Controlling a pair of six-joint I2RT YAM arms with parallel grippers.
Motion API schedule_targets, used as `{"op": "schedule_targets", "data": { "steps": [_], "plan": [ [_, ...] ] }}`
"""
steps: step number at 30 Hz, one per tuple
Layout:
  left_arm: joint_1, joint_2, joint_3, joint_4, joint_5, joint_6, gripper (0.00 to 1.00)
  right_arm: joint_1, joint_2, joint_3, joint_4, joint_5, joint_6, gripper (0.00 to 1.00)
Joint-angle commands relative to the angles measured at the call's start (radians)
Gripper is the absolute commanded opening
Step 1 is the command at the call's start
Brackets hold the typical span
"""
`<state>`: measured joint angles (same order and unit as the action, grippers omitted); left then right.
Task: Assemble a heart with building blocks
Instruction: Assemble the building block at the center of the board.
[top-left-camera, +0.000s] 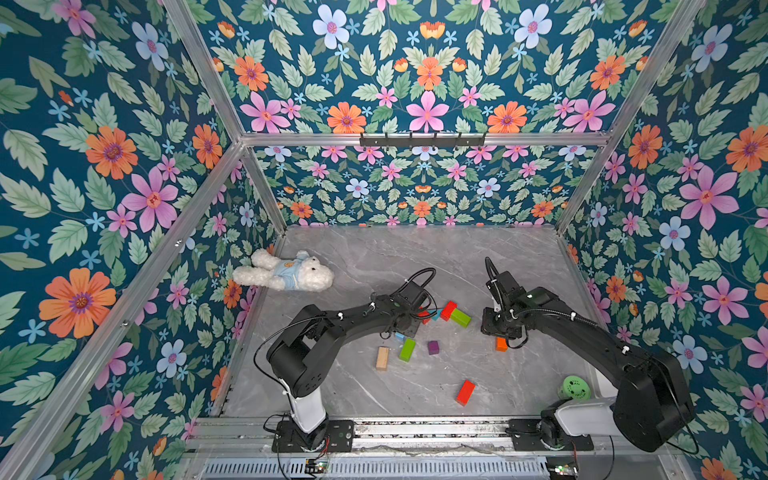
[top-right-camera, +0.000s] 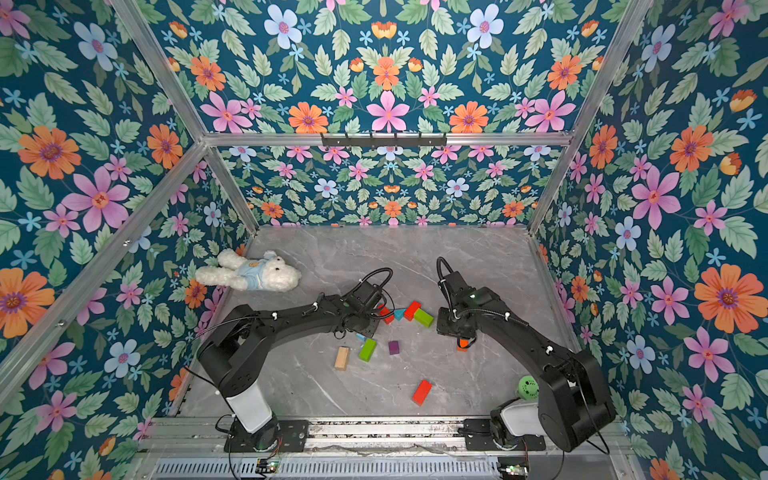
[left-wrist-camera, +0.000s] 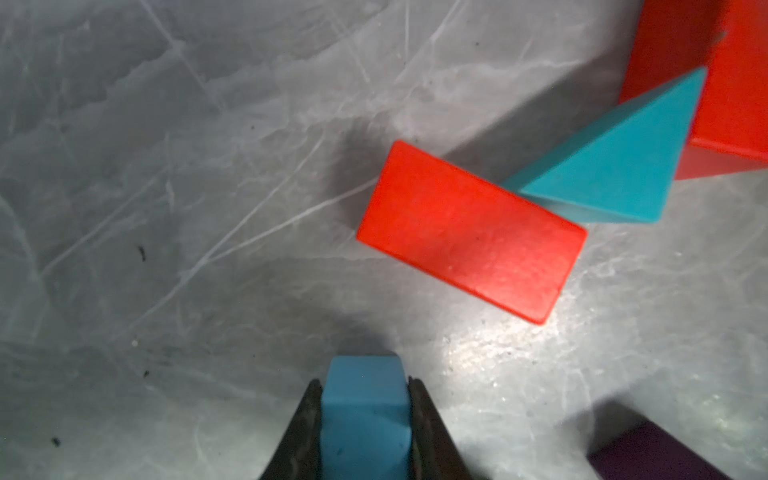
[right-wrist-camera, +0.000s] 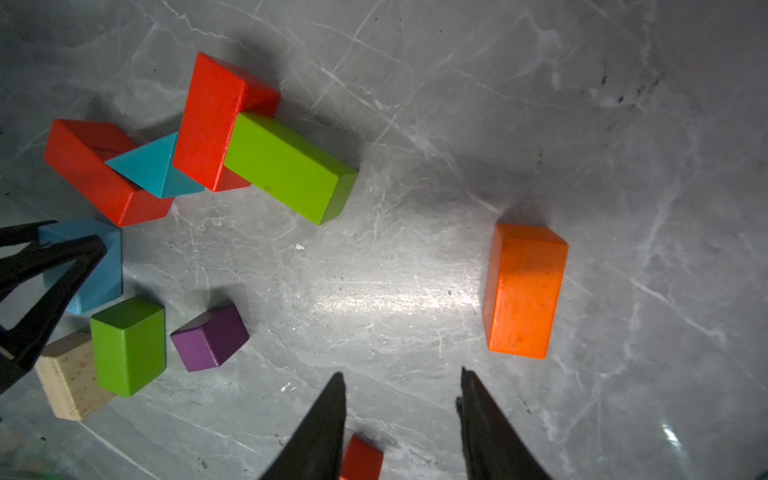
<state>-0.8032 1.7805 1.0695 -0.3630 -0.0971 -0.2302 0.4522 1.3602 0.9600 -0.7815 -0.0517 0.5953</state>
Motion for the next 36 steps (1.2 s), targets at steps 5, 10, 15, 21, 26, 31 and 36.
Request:
{"op": "schedule_targets", "data": {
  "steps": [5,10,15,21,26,31,36],
  "plan": [
    [-0.002,-0.025,-0.022,-0.049,-0.014,0.063,0.38,-0.008,-0.027,-0.012,-0.009,0.003,0.000,0.46],
    [-0.001,-0.042,-0.050,-0.063,0.023,0.063,0.32,-0.013,-0.028,-0.022,-0.006,0.002,-0.002,0.46],
    [-0.001,-0.028,-0.039,-0.050,0.041,0.084,0.15,-0.015,-0.034,-0.036,0.000,0.004,0.000,0.46],
    [-0.001,0.034,0.033,-0.042,0.064,0.130,0.10,-0.022,-0.047,-0.046,0.004,0.004,0.002,0.46],
    [-0.001,0.074,0.060,-0.036,0.083,0.149,0.22,-0.025,-0.058,-0.048,0.000,0.005,0.001,0.45],
    [-0.002,0.038,0.044,-0.030,0.082,0.131,0.40,-0.031,-0.060,-0.050,-0.010,0.007,-0.007,0.45],
    [-0.001,0.004,0.018,-0.033,0.077,0.128,0.41,-0.032,-0.056,-0.050,-0.007,0.003,-0.009,0.45]
  ]
}}
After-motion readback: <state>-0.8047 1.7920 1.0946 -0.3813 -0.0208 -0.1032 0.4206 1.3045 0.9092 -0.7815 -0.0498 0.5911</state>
